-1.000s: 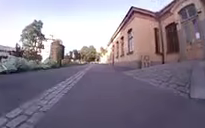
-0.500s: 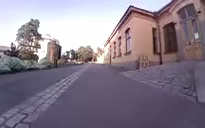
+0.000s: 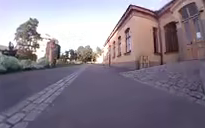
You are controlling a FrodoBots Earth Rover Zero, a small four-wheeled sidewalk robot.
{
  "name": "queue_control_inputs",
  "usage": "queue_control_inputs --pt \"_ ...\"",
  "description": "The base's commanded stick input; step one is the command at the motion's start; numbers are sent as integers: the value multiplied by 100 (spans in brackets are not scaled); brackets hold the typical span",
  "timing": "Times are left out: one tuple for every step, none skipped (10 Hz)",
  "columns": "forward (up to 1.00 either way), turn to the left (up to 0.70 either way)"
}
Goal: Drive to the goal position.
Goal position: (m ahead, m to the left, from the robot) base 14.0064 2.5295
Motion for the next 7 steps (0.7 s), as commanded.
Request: queue_control_inputs --pt "50 0" --pt "50 0" --pt "50 0" --pt "50 0" --pt "50 0" --pt "50 0" --pt "50 0"
